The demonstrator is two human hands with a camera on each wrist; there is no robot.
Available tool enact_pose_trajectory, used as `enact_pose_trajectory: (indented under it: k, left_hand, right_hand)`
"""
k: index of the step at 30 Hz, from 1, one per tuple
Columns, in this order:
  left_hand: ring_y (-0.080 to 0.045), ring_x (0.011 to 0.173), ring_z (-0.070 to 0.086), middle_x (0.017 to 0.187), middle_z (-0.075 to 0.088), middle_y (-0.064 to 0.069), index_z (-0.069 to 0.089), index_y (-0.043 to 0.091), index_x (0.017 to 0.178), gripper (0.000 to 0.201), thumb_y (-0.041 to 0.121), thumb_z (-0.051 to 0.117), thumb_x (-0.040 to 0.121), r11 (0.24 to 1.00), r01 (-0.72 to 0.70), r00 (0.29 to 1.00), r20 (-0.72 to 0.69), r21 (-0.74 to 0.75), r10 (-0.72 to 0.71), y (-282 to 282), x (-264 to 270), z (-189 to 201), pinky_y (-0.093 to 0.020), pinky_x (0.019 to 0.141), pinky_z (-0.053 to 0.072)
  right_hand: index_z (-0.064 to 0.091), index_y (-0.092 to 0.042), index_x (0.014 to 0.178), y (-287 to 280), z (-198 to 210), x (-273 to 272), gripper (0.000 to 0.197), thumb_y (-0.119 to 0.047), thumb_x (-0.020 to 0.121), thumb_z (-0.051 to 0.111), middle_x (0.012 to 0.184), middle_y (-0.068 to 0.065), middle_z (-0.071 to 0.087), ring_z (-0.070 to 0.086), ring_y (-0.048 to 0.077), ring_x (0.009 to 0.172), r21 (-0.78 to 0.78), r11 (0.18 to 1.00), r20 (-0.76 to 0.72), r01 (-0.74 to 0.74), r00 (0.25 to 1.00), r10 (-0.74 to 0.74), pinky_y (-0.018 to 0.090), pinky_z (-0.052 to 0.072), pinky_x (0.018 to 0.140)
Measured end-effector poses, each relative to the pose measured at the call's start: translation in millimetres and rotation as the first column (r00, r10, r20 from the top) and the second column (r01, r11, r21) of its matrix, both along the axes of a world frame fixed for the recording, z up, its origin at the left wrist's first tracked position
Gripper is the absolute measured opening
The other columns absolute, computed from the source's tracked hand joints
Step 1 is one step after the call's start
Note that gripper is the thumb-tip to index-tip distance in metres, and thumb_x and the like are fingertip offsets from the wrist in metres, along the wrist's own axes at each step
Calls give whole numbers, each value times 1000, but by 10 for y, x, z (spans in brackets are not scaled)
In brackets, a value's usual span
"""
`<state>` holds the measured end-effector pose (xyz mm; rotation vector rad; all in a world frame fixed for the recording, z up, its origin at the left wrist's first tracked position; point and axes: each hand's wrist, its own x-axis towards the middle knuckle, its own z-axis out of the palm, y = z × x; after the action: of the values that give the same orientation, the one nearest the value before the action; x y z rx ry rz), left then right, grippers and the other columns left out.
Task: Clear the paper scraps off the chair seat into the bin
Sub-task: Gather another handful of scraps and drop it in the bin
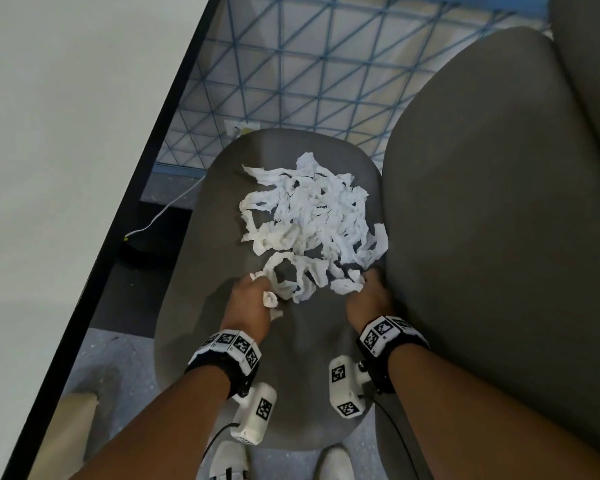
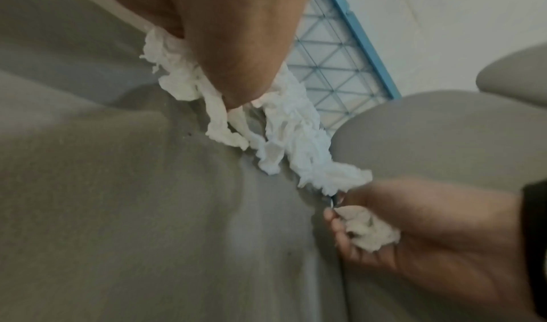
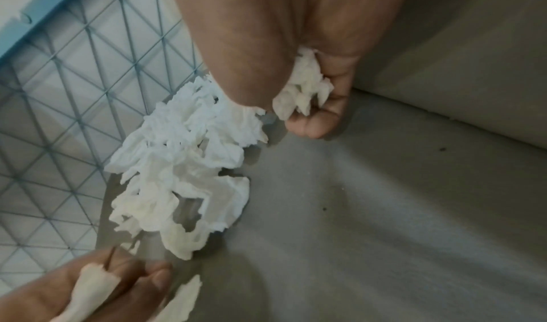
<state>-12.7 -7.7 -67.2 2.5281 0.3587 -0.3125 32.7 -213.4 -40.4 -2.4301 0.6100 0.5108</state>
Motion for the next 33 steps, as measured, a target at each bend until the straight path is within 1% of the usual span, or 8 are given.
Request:
enact_pose_trajectory:
  k: [3, 6, 9, 14, 19, 23, 27, 33]
  left_hand:
    - [-27, 78, 66, 88, 65, -6, 59, 26, 84, 44, -15, 46, 76, 970, -153, 985, 45, -191, 164, 53, -7, 184, -36, 64, 55]
    - [-20, 72, 71, 81, 71, -2, 66, 32, 87, 49, -13, 47, 81, 875, -292, 945, 27, -386, 327, 41, 77, 302, -34, 59, 58]
    - [-22, 69, 65, 72, 68, -2, 67, 17, 82, 18, 31, 68, 93, 846, -319, 925, 57, -427, 377, -21, 217, 541, -29, 69, 50]
    - [-21, 67, 64, 67, 66, -2, 61, 7, 66, 84, 85, 36, 82, 624, -496, 841, -157, -603, 517, -139, 323, 905, -35, 71, 55]
    - [-18, 51, 57, 70, 66, -10, 61, 9, 64, 54, 49, 51, 99, 463, -523, 795, -216, -715, 566, -178, 198, 1086, -21, 40, 40]
    - [-21, 56, 65, 87, 75, -16, 74, 10, 93, 16, 25, 69, 93, 366, -438, 826, -208, -821, 523, -180, 14, 1332, -24, 42, 44]
    - [-17, 43, 56, 80, 68, -14, 74, 7, 87, 29, 34, 67, 95, 285, -367, 796, -140, -885, 589, -88, -191, 1760, -20, 35, 33]
    - [-18, 38, 33, 58, 37, -13, 49, 17, 62, 57, 65, 50, 93, 283, -354, 684, -40, -891, 728, 229, -739, 2483, -18, 36, 24]
  right_hand:
    - [60, -29, 125, 82, 78, 20, 39, -8, 95, 46, 116, 2, 67, 63, 27, 96, 275, 959, 44, 69, 996, -84, 40, 56, 87]
    - [69, -22, 114, 139, 205, 70, 22, -28, 94, 62, 108, 3, 72, 68, 25, 94, 365, 928, 37, 74, 995, -94, 45, 59, 88]
    - [68, -25, 93, 182, 359, 172, 47, -70, 81, 62, 96, -5, 70, 65, 18, 89, 411, 909, 7, 67, 997, -77, 38, 55, 87]
    - [59, -14, 58, 305, 543, 327, 62, -64, 91, 45, 80, 7, 71, 68, 34, 84, 373, 913, 84, 166, 974, -212, 45, 56, 87]
    - [67, -20, 59, 328, 750, 283, 35, -37, 90, 62, 64, -2, 72, 73, 28, 75, 519, 844, 134, 136, 962, -237, 49, 61, 82]
    - [69, -10, 108, 376, 1115, 151, 28, 6, 97, 50, 83, 12, 70, 64, 20, 62, 764, 634, 110, 120, 944, -311, 29, 57, 53]
    - [77, -23, 98, 550, 1517, 23, 14, -23, 97, 63, 55, -2, 55, 43, 13, 46, 741, 672, 202, 5, 952, -229, 23, 36, 42]
    - [56, -19, 66, 1084, 2427, -360, 44, -49, 98, 55, 48, -2, 33, 26, 13, 37, 785, 592, 257, -182, 965, -44, 20, 21, 37]
